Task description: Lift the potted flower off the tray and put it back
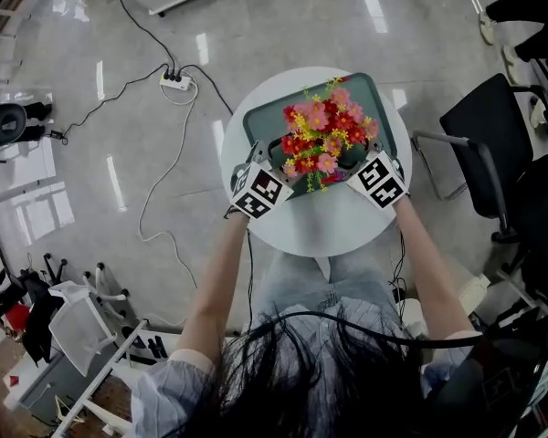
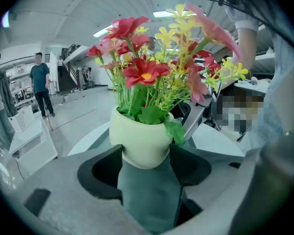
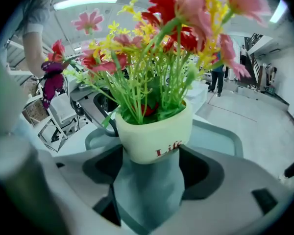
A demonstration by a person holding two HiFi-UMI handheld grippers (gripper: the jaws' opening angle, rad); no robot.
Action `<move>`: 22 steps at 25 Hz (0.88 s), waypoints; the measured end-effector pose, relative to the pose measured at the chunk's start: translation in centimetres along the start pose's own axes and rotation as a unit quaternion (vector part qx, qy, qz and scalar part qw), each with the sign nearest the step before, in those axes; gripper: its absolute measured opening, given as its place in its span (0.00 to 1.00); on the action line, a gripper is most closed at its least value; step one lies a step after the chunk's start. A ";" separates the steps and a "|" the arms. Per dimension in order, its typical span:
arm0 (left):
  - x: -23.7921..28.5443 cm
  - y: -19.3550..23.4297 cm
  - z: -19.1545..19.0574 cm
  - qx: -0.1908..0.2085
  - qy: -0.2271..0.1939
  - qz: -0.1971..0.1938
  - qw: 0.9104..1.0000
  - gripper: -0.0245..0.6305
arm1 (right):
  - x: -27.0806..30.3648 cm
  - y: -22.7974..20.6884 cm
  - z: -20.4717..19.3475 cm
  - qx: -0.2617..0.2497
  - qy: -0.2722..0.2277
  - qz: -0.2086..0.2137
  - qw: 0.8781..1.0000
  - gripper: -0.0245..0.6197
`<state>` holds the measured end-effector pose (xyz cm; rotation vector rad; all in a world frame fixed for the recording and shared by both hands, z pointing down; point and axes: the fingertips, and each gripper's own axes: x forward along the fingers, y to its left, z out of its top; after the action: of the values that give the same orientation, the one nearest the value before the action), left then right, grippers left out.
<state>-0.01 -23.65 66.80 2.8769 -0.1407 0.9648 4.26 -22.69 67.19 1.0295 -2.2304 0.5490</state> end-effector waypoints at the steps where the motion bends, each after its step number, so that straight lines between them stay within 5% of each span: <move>1: -0.2 0.0 0.1 0.000 -0.002 0.001 1.000 0.48 | -0.2 0.1 0.2 -0.002 -0.001 -0.002 1.000 0.60; 22: -6.5 -2.4 5.4 0.046 -0.040 0.006 0.998 0.48 | -6.4 3.6 5.5 -0.030 -0.034 -0.064 0.997 0.60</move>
<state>-1.69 -21.57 58.44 3.0043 -0.1247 0.8797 2.75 -20.40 58.46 1.1656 -2.2069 0.3958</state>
